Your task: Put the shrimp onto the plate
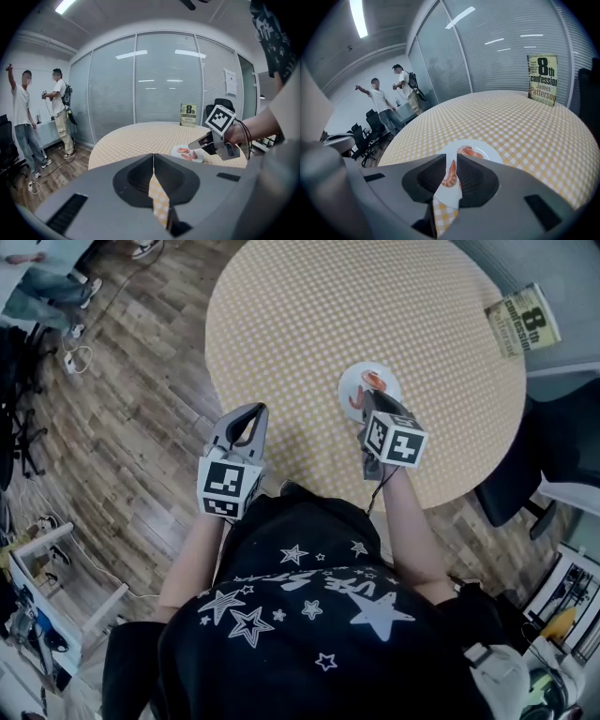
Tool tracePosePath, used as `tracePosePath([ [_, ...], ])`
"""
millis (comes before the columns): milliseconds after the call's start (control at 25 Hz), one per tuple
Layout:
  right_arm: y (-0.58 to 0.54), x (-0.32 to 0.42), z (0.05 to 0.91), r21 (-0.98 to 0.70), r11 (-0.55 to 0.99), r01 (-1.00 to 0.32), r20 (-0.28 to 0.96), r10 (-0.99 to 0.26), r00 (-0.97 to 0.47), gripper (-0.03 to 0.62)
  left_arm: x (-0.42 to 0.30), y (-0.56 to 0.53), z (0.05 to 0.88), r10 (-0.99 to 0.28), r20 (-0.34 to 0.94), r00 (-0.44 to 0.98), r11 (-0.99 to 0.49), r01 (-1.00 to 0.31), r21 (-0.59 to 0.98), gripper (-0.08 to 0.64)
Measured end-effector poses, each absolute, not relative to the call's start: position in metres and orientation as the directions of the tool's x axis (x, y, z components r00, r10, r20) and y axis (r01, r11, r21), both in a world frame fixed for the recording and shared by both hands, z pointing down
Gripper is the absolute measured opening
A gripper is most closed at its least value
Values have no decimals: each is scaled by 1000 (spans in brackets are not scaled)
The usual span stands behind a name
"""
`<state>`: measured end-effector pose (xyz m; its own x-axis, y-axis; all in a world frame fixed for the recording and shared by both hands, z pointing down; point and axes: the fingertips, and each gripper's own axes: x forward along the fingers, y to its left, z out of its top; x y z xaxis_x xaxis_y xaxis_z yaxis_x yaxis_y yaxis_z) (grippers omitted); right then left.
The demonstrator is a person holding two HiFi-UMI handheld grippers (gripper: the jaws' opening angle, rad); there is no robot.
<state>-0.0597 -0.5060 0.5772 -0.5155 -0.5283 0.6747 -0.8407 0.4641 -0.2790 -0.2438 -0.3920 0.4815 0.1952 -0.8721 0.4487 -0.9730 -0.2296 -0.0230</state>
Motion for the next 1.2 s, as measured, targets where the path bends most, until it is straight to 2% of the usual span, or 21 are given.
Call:
tracePosePath([
  [440,-471,-46,524,-347,471,-811,534,-612,-584,69,-240,-357,462,-890,389,238,-259,-966,-1,11],
  [800,-401,-3,507,-354,382,-854,511,-685,-519,58,-229,-316,469,-857,383,344,-369,-929,8,11],
  [1200,-336,51,503,-373,292,-881,479,-752,-452,58,-179,-310,469,-809,333,485,-494,-867,62,11],
])
